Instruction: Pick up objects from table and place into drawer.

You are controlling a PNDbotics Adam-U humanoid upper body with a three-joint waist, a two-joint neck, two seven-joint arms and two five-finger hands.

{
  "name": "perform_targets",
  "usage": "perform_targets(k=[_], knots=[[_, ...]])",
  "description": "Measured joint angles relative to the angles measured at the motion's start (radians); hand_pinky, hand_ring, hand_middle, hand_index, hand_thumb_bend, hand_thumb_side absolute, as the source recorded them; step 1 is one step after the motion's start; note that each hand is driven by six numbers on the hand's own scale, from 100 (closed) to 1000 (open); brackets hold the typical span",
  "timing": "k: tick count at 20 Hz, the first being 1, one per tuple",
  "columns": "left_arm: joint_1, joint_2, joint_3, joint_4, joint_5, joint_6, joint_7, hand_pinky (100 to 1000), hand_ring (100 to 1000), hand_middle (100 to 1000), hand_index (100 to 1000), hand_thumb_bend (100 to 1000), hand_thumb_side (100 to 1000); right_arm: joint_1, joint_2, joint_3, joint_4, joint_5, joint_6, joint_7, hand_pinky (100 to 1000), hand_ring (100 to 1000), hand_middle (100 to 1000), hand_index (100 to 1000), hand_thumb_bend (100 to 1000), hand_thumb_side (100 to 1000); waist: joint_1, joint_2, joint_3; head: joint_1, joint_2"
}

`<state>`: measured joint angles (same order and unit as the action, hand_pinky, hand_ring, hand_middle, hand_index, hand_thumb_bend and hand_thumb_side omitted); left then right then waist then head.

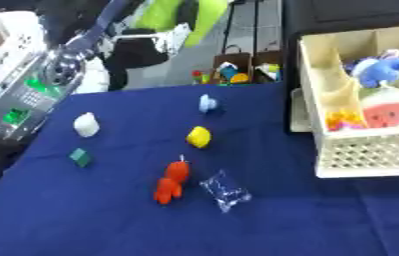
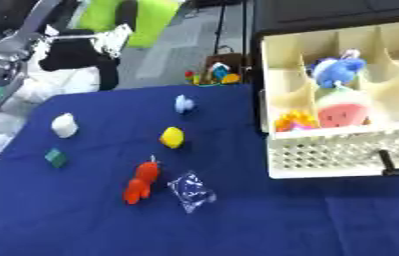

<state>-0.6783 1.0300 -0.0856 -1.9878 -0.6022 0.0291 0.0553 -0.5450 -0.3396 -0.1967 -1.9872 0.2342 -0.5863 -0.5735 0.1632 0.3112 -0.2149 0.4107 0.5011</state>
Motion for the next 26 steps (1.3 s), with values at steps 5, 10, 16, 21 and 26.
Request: perform_targets(k=[5, 10, 16, 21, 26], knots=[[-0.040, -0.002, -0.008, -0.001, 0.033, -0.018, 0.005, 530, 709, 544, 673, 100, 405, 0.000, -0.007, 0.006, 0.000, -0.016, 0.005, 0.004, 680, 659, 607, 750, 100, 887, 0.018, -0.016, -0.009, 0.007, 0.017], [-0.084, -0.022, -0.016, -0.003, 0.050, -0.033, 0.012, 531, 707, 543, 673, 100, 413, -0.001, -0.009, 0.006, 0.000, -0.024, 0.009, 0.009, 667, 658, 607, 750, 100, 886, 0.037, -0.025, -0.020, 0.010, 0.017], [-0.125, -0.044, -0.023, -0.006, 0.065, -0.049, 0.023, 529, 708, 542, 673, 100, 418, -0.010, -0.017, 0.012, 0.000, -0.029, 0.012, 0.013, 667, 658, 607, 750, 100, 884, 0.065, -0.034, -0.036, 0.011, 0.020], [-0.147, -0.066, -0.038, -0.006, 0.075, -0.054, 0.026, 528, 708, 541, 673, 100, 419, -0.019, -0.018, 0.012, 0.000, -0.036, 0.014, 0.015, 668, 658, 608, 750, 100, 883, 0.073, -0.035, -0.051, 0.024, 0.026], [-0.189, -0.089, -0.057, -0.006, 0.076, -0.060, 0.030, 527, 707, 539, 672, 100, 430, -0.026, -0.017, 0.012, 0.000, -0.042, 0.016, 0.018, 669, 659, 607, 751, 100, 882, 0.073, -0.035, -0.053, 0.036, 0.026]])
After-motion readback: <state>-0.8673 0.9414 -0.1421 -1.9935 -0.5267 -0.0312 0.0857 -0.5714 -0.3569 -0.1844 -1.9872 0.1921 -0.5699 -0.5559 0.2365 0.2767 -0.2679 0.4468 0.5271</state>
